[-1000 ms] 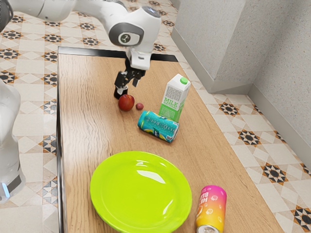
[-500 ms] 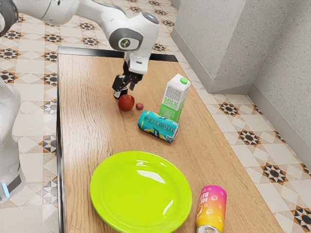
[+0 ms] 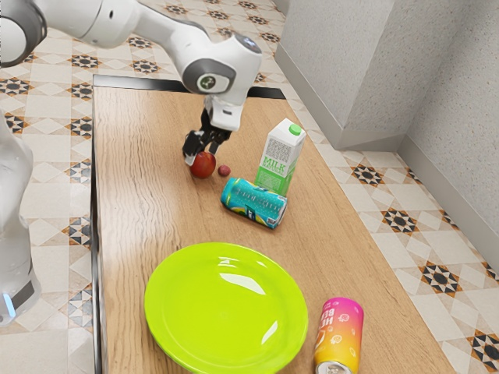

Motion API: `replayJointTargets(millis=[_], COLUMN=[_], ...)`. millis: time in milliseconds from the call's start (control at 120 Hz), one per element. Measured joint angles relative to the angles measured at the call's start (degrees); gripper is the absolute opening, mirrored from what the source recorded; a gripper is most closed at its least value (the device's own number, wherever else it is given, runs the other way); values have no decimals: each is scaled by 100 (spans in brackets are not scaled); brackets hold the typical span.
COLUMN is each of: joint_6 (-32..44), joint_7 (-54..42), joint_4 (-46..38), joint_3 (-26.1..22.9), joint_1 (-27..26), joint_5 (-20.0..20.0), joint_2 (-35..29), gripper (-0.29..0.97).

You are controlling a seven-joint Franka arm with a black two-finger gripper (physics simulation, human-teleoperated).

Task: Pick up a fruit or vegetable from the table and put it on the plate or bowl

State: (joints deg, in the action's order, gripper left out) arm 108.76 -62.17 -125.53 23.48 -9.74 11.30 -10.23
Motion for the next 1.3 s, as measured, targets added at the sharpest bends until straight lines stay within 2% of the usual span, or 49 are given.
replayJointTargets(millis=[683,725,817,942,1300], joint_6=[120,121,123,134,2], joint_7=[-45,-46,-47,-40,-7], joint_4=[18,18,23,36,285], joint_3=[104,109,112,115,104], joint_1=[46,46,41,37,37], joint_5=[-180,-195,-223,-268,-307], joint_2=[418,419,455,494,493], gripper=[68,64,45,37,33])
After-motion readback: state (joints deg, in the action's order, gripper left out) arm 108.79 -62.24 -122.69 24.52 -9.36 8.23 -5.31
